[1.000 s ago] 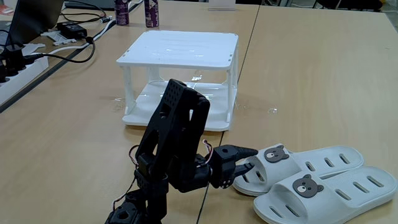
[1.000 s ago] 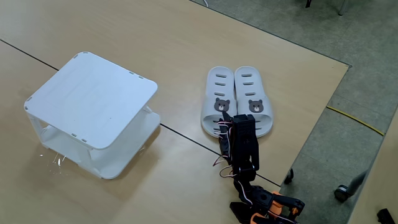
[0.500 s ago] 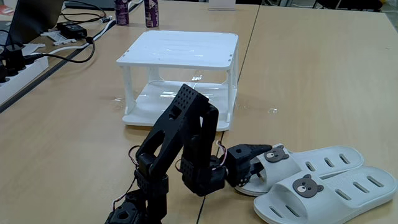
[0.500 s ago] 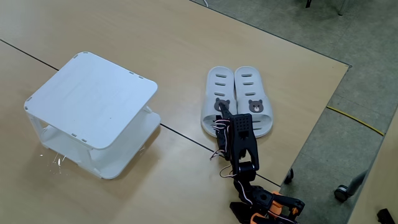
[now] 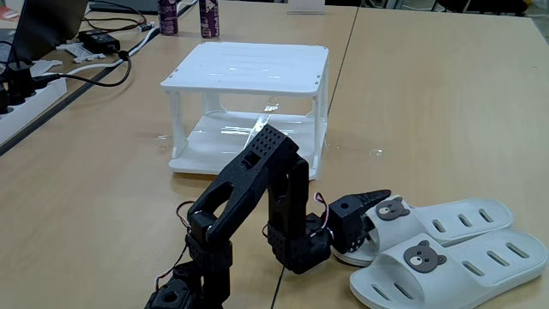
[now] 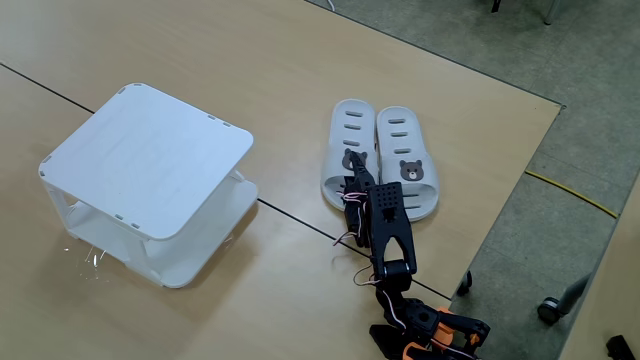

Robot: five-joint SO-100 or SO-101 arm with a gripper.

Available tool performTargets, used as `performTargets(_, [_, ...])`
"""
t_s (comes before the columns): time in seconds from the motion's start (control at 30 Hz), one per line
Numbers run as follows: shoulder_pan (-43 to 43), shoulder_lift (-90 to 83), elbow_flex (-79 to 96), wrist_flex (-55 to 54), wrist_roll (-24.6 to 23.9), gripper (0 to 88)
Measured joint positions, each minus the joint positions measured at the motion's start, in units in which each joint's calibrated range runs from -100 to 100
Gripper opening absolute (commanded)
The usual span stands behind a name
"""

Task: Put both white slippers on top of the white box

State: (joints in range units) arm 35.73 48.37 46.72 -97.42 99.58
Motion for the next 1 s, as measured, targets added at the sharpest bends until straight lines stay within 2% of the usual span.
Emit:
performTargets(0.37, [2.62,0.08,-9.16,10.30,0.00,19.1])
performTargets(0.83, [1.05,0.00,-15.00,16.91,0.00,18.2])
performTargets(0.87, [1.05,0.00,-15.18,17.60,0.00,15.5])
performTargets(0.93, [1.05,0.00,-15.18,18.20,0.00,0.2])
performTargets(1.0, [1.05,0.08,-15.18,18.37,0.00,0.8])
